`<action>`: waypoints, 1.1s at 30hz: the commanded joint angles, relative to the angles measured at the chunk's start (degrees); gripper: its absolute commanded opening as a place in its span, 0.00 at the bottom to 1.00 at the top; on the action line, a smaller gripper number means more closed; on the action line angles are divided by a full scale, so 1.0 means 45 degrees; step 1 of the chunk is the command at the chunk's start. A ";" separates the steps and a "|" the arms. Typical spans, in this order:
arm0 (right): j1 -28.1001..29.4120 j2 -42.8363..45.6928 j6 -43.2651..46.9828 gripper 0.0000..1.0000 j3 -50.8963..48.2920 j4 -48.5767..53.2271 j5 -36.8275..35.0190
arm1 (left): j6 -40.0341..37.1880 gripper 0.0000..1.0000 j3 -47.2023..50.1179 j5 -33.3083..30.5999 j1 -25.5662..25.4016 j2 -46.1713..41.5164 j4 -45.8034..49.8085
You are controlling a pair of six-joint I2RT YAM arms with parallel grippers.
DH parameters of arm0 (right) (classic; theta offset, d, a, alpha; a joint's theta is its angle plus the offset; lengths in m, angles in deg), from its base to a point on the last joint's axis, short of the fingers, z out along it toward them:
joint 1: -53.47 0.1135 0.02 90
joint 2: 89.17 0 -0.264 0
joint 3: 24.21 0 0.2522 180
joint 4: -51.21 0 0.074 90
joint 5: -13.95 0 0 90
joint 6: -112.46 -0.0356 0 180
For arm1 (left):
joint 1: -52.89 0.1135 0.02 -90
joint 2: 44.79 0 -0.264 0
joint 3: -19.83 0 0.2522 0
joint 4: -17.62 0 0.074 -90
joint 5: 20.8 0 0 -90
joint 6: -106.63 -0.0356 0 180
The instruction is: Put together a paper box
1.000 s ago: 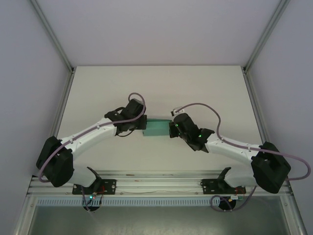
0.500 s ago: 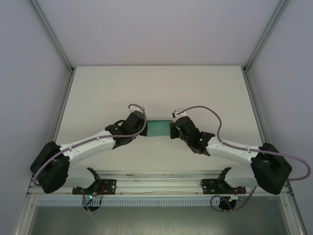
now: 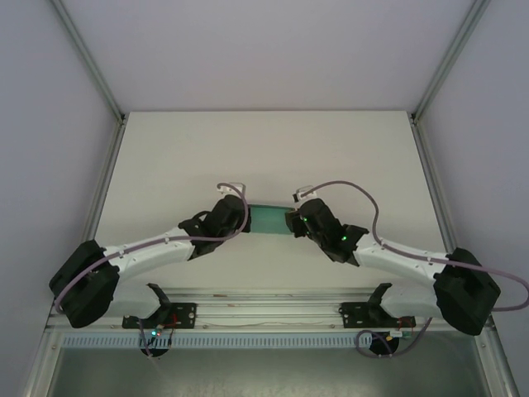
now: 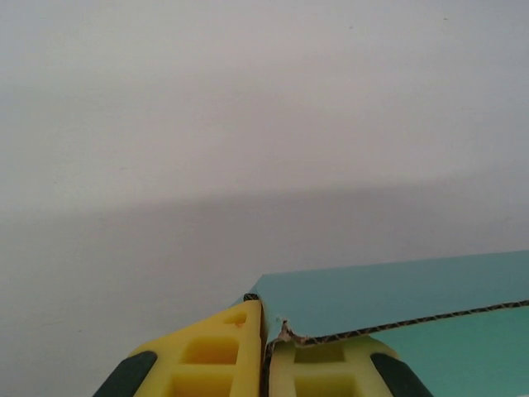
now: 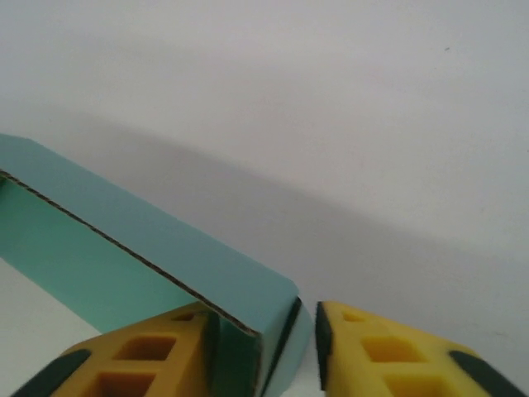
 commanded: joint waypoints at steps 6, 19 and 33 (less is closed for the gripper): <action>-0.0111 0.0390 -0.0472 0.49 0.0991 0.1245 0.0638 | -0.0046 0.10 0.0288 0.0497 -0.0355 0.0948 0.2666; -0.1676 0.1775 -0.2033 0.56 0.0862 0.1553 0.0577 | -0.0147 0.10 -0.0042 0.0279 -0.0523 0.1068 0.2833; -0.1742 0.0254 -0.3057 0.45 0.0404 0.2141 0.1636 | -0.0767 0.22 -0.0484 0.0447 -0.0572 0.0379 0.2959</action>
